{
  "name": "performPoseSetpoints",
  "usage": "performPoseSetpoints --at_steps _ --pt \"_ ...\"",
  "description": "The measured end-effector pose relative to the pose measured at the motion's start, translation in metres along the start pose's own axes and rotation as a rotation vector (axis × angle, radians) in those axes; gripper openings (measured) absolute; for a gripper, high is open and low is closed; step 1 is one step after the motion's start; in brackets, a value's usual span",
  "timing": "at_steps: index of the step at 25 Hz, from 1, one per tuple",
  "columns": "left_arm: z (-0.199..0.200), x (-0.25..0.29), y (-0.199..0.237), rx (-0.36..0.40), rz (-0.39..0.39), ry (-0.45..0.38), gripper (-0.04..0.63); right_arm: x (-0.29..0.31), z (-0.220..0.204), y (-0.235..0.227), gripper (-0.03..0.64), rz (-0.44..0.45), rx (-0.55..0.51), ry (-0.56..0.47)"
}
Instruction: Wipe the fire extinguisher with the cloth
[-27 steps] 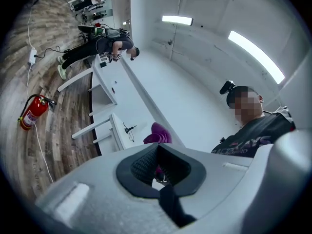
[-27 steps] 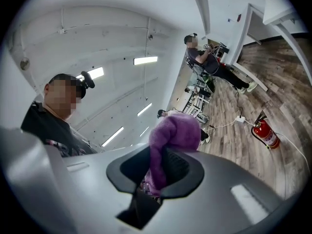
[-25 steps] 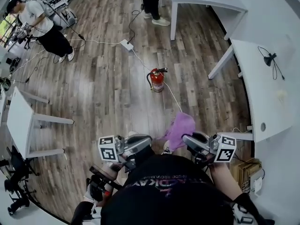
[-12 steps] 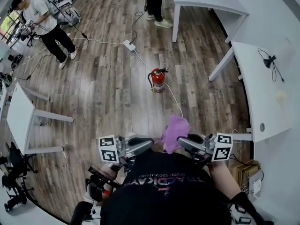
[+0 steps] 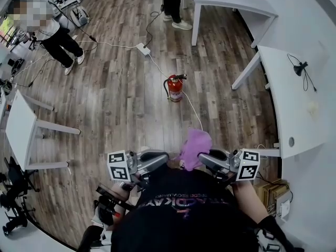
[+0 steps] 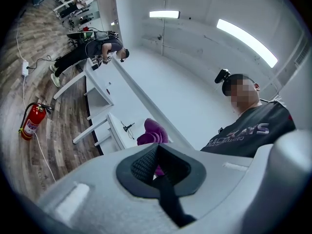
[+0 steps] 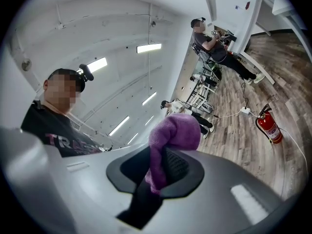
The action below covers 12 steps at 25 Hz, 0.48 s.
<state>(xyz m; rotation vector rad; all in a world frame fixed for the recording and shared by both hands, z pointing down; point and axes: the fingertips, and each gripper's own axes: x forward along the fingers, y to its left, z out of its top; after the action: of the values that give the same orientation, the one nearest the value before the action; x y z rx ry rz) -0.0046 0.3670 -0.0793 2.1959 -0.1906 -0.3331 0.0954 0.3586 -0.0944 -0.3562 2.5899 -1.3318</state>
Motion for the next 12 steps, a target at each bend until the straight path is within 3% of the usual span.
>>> performPoseSetpoints --at_steps 12 --pt "-0.0068 0.0072 0.005 -0.022 0.016 0.026 -0.003 -0.0059 -0.0048 -0.0025 0.063 0.014 0.015 0.01"
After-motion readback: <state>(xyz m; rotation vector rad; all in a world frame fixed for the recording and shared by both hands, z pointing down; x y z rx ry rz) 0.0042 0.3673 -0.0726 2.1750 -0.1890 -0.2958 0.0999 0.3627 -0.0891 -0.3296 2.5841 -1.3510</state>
